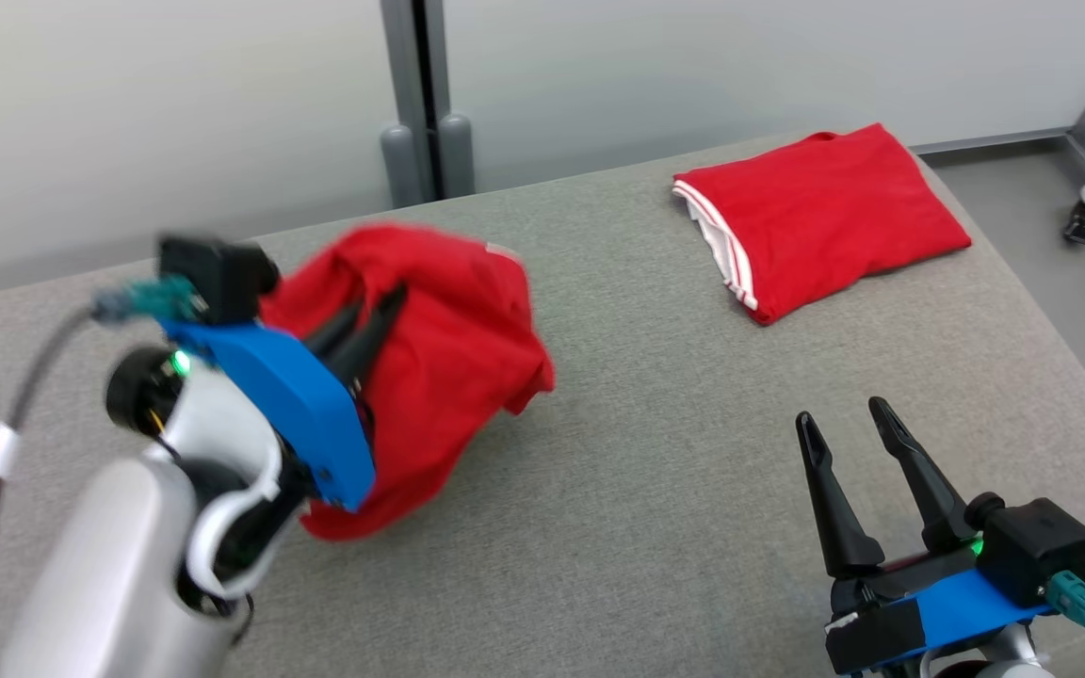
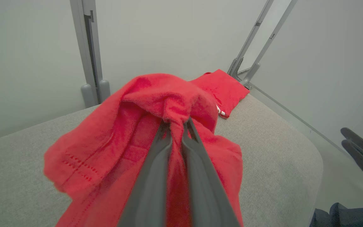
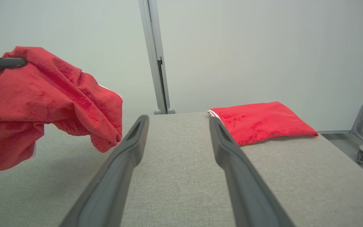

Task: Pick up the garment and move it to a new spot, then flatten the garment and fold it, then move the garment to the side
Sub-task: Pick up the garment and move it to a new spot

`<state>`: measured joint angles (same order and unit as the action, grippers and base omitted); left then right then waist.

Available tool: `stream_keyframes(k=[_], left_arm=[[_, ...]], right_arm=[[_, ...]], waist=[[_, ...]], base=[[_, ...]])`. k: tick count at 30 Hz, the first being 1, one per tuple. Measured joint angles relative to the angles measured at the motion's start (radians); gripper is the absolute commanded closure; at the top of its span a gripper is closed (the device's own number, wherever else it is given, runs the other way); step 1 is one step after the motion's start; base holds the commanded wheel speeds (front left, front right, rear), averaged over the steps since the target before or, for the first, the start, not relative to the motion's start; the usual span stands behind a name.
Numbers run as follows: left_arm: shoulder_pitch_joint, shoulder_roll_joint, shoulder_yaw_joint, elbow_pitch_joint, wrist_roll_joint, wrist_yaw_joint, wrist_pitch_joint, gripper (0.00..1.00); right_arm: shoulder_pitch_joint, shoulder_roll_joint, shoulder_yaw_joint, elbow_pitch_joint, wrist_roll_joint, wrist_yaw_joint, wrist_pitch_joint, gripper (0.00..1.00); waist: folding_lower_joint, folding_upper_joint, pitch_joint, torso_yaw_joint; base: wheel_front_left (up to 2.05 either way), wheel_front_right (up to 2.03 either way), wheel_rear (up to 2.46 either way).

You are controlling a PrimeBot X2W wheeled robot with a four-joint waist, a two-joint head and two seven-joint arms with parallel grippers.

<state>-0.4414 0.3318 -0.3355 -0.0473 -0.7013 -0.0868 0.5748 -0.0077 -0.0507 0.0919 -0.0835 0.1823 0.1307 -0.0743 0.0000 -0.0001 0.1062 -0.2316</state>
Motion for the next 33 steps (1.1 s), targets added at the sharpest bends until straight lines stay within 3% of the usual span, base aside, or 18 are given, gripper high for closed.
stream_keyframes(k=[3, 6, 7, 8, 9, 14, 19, 24, 33], left_arm=[[0.061, -0.017, -0.042, 0.074, 0.063, 0.005, -0.071, 1.00], [0.109, -0.054, -0.090, 0.178, 0.148, 0.039, -0.171, 1.00], [0.118, -0.072, -0.111, 0.221, 0.180, 0.053, -0.203, 0.81], [0.126, -0.094, -0.128, 0.261, 0.201, 0.063, -0.238, 0.09], [0.133, -0.119, -0.135, 0.300, 0.210, 0.075, -0.271, 0.00], [0.142, -0.203, -0.161, 0.437, 0.226, 0.091, -0.395, 0.00], [0.161, -0.222, -0.154, 0.451, 0.215, 0.089, -0.485, 0.00], [0.241, -0.212, -0.109, 0.362, 0.176, 0.088, -0.577, 0.00], [0.359, -0.127, -0.007, 0.207, 0.163, 0.106, -0.741, 0.00]], right_arm=[[0.007, 0.000, -0.005, 0.000, 0.002, 0.000, -0.002, 0.00], [0.011, 0.000, -0.009, 0.000, 0.002, 0.000, -0.005, 0.00], [0.012, 0.000, -0.016, 0.000, 0.002, 0.000, -0.005, 0.00], [0.013, 0.000, -0.017, 0.000, 0.002, 0.000, -0.005, 0.00], [0.013, 0.000, -0.015, -0.001, 0.002, 0.000, -0.003, 0.00], [0.011, 0.001, -0.005, -0.006, -0.016, 0.000, 0.012, 0.00], [0.013, 0.000, -0.021, -0.015, -0.023, 0.000, 0.022, 0.00], [0.030, 0.001, -0.040, -0.022, -0.022, 0.000, 0.028, 0.00], [0.049, 0.001, -0.096, -0.033, -0.023, 0.000, 0.034, 0.00]], waist=[[0.0000, 0.0000, 0.001, -0.019], [0.0000, 0.0000, 0.003, -0.019], [0.0000, 0.0001, 0.002, -0.016], [0.0000, 0.0001, 0.002, -0.011], [0.0000, 0.0001, 0.002, -0.006], [0.0000, 0.0002, -0.007, 0.025], [0.0000, 0.0002, -0.028, 0.065], [-0.0001, 0.0002, -0.047, 0.097], [0.0000, 0.0002, -0.076, 0.169]], base=[[0.00, 0.00, 0.00], [0.00, 0.00, 0.00], [0.00, 0.00, 0.00], [0.00, 0.00, 0.00], [0.00, 0.00, 0.00], [0.00, 0.00, 0.00], [0.00, 0.00, 0.00], [0.00, 0.00, 0.00], [0.00, 0.00, 0.00]])
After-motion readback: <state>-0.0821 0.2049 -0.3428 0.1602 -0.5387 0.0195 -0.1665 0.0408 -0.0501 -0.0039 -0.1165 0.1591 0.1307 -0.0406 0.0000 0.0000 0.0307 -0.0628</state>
